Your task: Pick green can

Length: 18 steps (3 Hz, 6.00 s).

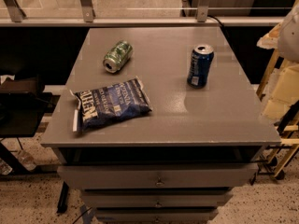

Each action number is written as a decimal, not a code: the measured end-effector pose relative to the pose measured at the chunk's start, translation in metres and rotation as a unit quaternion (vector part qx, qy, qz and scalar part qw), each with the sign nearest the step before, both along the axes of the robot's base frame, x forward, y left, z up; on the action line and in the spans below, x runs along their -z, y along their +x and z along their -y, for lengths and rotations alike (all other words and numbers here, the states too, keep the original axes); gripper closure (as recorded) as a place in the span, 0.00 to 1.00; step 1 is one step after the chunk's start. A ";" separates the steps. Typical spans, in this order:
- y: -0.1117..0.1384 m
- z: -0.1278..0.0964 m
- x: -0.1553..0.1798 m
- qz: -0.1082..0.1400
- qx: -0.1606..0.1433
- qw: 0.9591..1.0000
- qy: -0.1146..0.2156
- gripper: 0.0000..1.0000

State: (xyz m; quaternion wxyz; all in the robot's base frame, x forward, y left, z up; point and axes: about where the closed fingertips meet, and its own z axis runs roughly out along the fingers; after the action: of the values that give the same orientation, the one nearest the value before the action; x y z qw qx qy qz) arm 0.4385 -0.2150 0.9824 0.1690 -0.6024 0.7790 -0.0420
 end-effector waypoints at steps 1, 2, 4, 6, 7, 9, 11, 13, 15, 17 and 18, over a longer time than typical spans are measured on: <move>0.002 -0.002 -0.002 0.001 -0.006 1.000 -0.001 0.00; 0.007 -0.007 -0.005 0.004 -0.020 1.000 -0.004 0.00; 0.046 -0.086 -0.041 0.034 -0.200 0.977 -0.059 0.00; 0.054 -0.092 -0.044 0.043 -0.222 0.973 -0.044 0.00; 0.079 -0.122 -0.046 0.055 -0.296 0.953 -0.030 0.00; 0.120 -0.188 -0.052 0.091 -0.409 0.908 -0.023 0.00; 0.155 -0.225 -0.034 0.130 -0.475 0.868 -0.063 0.00; 0.203 -0.258 0.005 0.168 -0.532 0.817 -0.146 0.00; 0.241 -0.287 0.048 0.149 -0.563 0.783 -0.218 0.00; 0.270 -0.313 0.075 0.125 -0.580 0.766 -0.247 0.00; 0.281 -0.318 0.090 0.108 -0.581 0.766 -0.253 0.00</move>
Offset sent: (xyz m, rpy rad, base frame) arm 0.0126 0.0114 0.0039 -0.0137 0.0100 0.0735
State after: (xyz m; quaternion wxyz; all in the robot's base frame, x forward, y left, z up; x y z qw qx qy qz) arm 0.7190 0.1029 0.8927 0.0858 -0.9523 0.2175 -0.1959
